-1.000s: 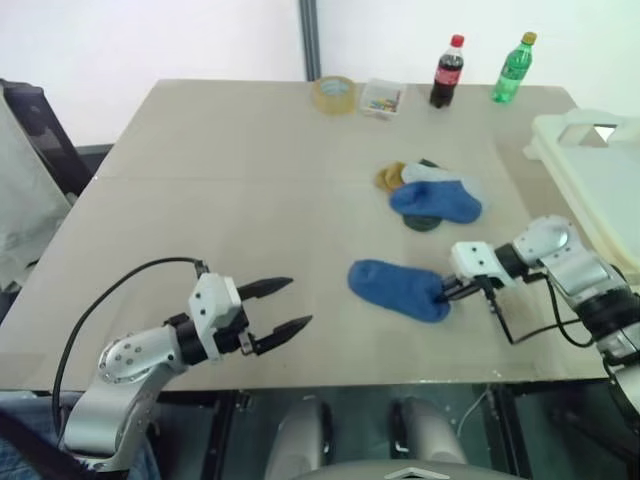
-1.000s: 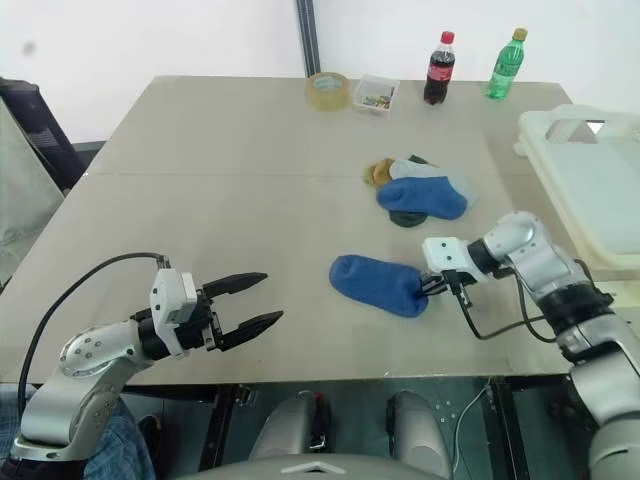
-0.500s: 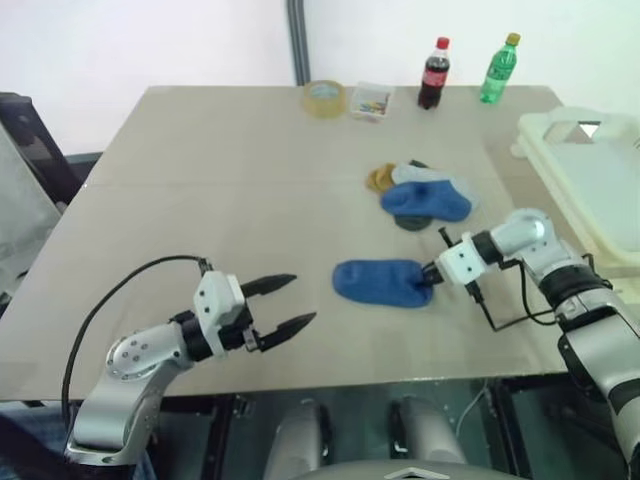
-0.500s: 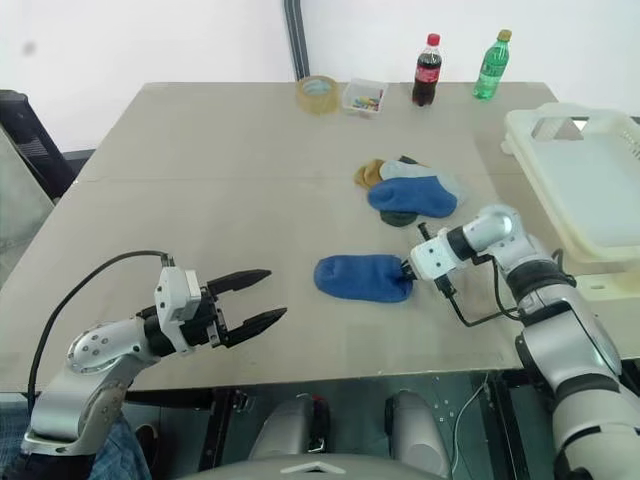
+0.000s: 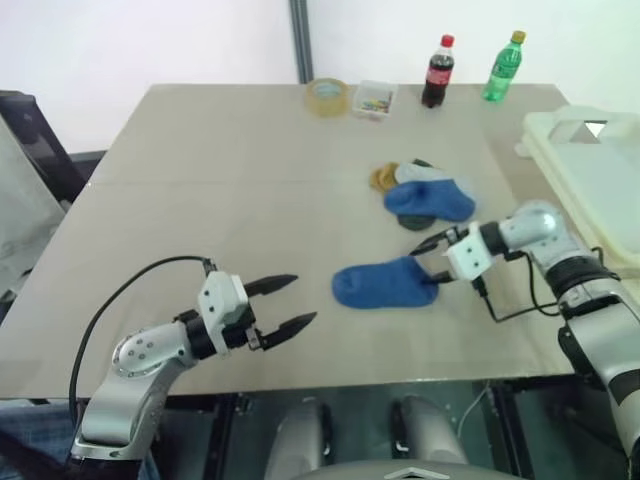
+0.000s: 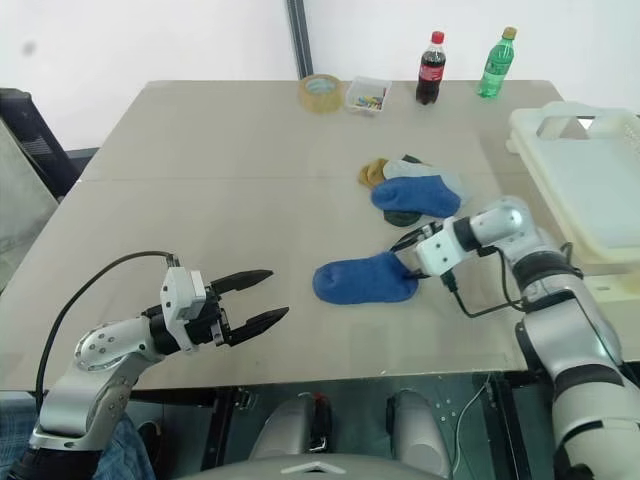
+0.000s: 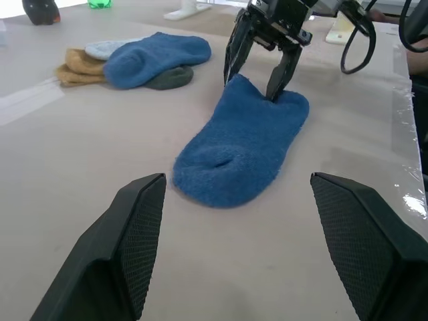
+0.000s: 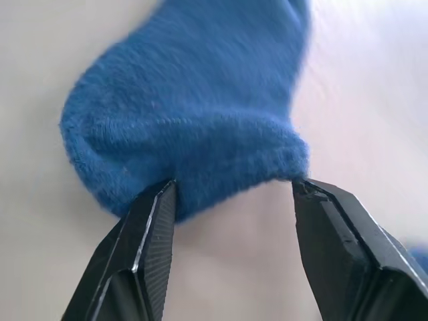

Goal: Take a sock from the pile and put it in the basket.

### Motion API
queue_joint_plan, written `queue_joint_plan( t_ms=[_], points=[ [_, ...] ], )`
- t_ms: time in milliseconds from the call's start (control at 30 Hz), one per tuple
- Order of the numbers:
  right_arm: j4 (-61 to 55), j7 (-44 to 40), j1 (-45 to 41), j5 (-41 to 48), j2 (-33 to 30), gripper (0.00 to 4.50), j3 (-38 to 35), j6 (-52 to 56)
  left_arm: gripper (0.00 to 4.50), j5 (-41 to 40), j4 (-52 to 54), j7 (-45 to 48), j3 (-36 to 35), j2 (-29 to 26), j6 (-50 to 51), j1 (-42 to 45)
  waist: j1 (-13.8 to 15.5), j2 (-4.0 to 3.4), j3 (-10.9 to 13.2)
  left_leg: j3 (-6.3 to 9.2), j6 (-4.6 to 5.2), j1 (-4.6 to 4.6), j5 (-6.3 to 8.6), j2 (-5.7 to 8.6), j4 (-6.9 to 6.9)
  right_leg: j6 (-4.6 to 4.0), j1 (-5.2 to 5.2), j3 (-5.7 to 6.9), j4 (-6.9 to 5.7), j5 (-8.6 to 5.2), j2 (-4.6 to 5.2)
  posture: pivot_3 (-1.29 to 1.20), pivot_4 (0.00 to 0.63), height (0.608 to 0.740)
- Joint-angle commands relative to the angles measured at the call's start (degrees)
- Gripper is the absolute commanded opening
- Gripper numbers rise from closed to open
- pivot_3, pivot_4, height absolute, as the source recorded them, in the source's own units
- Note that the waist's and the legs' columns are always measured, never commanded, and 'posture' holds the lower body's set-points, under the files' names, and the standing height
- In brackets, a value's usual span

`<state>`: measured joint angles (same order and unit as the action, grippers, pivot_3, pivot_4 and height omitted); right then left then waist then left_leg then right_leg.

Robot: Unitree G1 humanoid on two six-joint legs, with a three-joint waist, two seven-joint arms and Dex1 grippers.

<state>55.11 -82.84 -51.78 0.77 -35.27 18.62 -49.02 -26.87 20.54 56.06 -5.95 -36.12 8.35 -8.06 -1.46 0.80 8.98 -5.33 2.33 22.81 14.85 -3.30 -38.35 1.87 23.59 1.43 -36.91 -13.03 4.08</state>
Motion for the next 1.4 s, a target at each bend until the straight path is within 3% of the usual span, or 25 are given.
queue_joint_plan(
  t_ms=[33,100,233,333,400,533,633,700,1000,1267,1400],
  points=[
    [-8.7,-1.2,3.1,6.2,-1.9,2.82,-4.4,10.1,3.7,0.1,0.5,0.3,0.4,0.2,-1.2,0.3,0.3,-0.01,0.0,0.01,0.0,0.01,0.0,-0.01,0.02,0.0,0.0,0.01,0.01,0.0,-0.01,0.0,0.15,0.74],
    [-14.4,-0.4,6.0,8.7,-3.1,2.82,-6.3,17.2,3.7,0.1,0.3,0.4,0.5,0.3,-1.3,0.4,0.3,-0.13,0.1,0.02,-0.01,0.01,0.0,-0.04,0.05,0.0,0.01,0.03,0.01,0.0,-0.02,0.0,0.15,0.74],
    [-33.6,4.2,14.4,19.2,-5.7,2.82,-11.5,45.3,3.7,-0.1,0.0,0.6,0.9,0.3,-1.4,0.8,0.8,-0.23,0.1,0.07,0.0,0.08,0.01,-0.05,0.06,0.0,0.07,0.07,0.01,0.0,0.0,0.0,0.15,0.74],
    [-39.0,13.4,17.4,20.1,-4.4,2.82,-14.9,55.5,3.7,-0.3,-0.3,0.7,1.2,0.4,-1.4,1.2,0.6,-0.24,0.1,0.08,0.0,0.12,0.01,-0.02,0.04,0.0,0.1,0.05,0.01,0.0,0.06,0.0,0.15,0.74],
    [-37.7,24.3,17.3,17.4,-1.9,2.82,-17.2,59.4,3.7,-0.3,-0.7,0.7,1.3,0.4,-1.4,1.7,0.6,-0.22,0.1,0.08,0.0,0.1,0.01,-0.01,0.02,0.0,0.1,0.06,0.02,0.0,0.01,0.0,0.15,0.74],
    [-35.2,39.5,16.7,9.6,1.5,2.82,-17.6,60.3,3.7,-0.5,-1.0,0.9,1.7,0.7,-1.2,2.5,0.7,-0.23,0.1,0.07,0.0,0.2,0.01,0.02,0.02,0.0,0.19,0.06,0.02,0.0,-0.04,0.0,0.15,0.74],
    [-34.0,45.8,15.4,6.0,4.2,2.82,-16.8,59.4,3.7,-0.6,-1.3,0.9,1.9,0.7,-0.9,3.2,0.7,-0.23,0.1,0.06,0.0,0.58,0.0,0.13,0.01,0.09,0.54,0.06,0.02,0.05,-0.07,0.0,0.15,0.74],
    [-34.1,47.2,14.5,5.5,6.1,2.82,-16.6,59.8,3.7,-0.6,-1.5,0.9,2.0,0.7,-0.9,3.5,0.7,-0.23,0.1,-0.02,-0.13,1.03,-0.09,0.17,-0.07,0.28,0.97,0.05,-0.01,0.16,-0.14,0.0,0.15,0.74],
    [-26.3,50.3,7.0,3.1,15.4,2.82,-14.2,61.2,3.7,-0.2,-1.6,0.0,2.0,1.1,-0.7,4.3,0.7,-0.23,0.1,-0.22,-0.1,1.03,-0.07,0.01,-0.04,0.28,1.03,0.05,-0.09,0.15,-0.41,0.0,0.15,0.74],
    [-15.8,52.6,1.4,1.0,17.8,2.82,-14.8,59.6,3.7,-0.1,-0.9,-1.3,1.1,1.0,-0.8,3.1,0.5,-0.24,0.1,-0.27,-0.15,1.04,-0.1,0.04,-0.05,0.28,1.03,-0.01,-0.08,0.16,-0.39,0.0,0.15,0.74],
    [-14.9,51.9,1.2,0.4,17.9,1.74,-14.4,57.2,3.7,-0.1,-0.4,-1.7,0.9,0.9,-1.2,2.1,0.5,-0.24,0.1,-0.26,-0.15,1.04,-0.1,0.02,-0.04,0.28,1.04,0.01,-0.1,0.16,-0.41,0.0,0.15,0.74]
  ],
)
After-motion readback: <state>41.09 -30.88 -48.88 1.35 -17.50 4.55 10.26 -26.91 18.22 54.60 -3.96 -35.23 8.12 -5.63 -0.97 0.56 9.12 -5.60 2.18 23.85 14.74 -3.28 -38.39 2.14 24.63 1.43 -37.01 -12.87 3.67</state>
